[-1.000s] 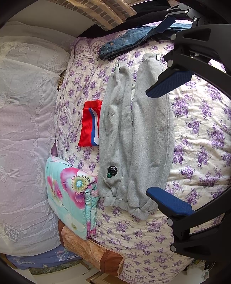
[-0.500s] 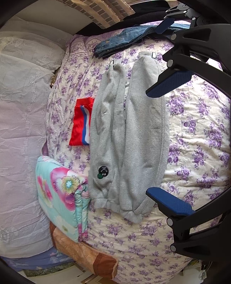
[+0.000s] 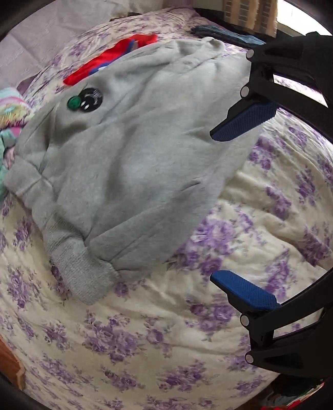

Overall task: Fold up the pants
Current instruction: 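Move both tools down toward the grey sweatpants, left to waistband, right to cuffs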

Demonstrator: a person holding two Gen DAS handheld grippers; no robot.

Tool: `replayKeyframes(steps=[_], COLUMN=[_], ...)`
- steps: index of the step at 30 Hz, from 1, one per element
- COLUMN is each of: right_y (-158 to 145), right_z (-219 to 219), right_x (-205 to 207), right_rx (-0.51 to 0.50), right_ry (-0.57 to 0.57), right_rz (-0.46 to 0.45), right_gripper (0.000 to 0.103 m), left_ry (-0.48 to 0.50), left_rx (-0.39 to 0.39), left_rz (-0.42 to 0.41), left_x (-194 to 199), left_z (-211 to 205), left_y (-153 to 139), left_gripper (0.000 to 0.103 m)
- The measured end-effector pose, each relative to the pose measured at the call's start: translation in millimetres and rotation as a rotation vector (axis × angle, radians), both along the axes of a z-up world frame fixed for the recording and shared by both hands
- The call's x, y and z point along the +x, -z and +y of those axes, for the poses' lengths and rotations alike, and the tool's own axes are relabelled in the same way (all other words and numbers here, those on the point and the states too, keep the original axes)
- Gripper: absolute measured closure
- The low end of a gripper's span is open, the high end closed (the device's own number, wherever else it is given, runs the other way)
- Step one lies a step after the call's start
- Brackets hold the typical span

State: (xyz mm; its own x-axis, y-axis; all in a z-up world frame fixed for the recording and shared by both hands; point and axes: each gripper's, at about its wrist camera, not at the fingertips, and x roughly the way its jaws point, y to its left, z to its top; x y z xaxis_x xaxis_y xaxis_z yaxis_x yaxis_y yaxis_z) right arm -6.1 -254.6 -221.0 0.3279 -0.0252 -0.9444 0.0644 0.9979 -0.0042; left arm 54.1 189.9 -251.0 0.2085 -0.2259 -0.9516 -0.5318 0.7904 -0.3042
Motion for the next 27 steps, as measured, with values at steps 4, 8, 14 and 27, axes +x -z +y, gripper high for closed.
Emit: replayKeyframes(steps=[4, 8, 14, 27], right_y=[-3.8, -9.3, 3.0, 68.7], right_z=[-18.6, -46.4, -94.5, -138.9], right_x=[4.0, 0.4, 5.7, 86.5], right_rx=[-0.012, 0.024, 0.203, 0.423], right_ry=[0.040, 0.090, 0.213, 0.399], right_rz=[-0.003, -0.021, -0.049, -0.055], right_gripper=[0.004, 0.004, 0.004, 0.092], left_ry=[-0.055, -0.082, -0.079, -0.074], left_rx=[-0.070, -0.069, -0.019, 0.011], left_rz=[-0.012, -0.066, -0.121, -0.058], left_x=[23.0, 21.1, 0.4, 9.5], left_z=[23.8, 33.9, 33.2, 36.2], left_y=[26.2, 14.3, 1.8, 21.1], left_gripper=[0.013, 0.076, 0.082, 0.082])
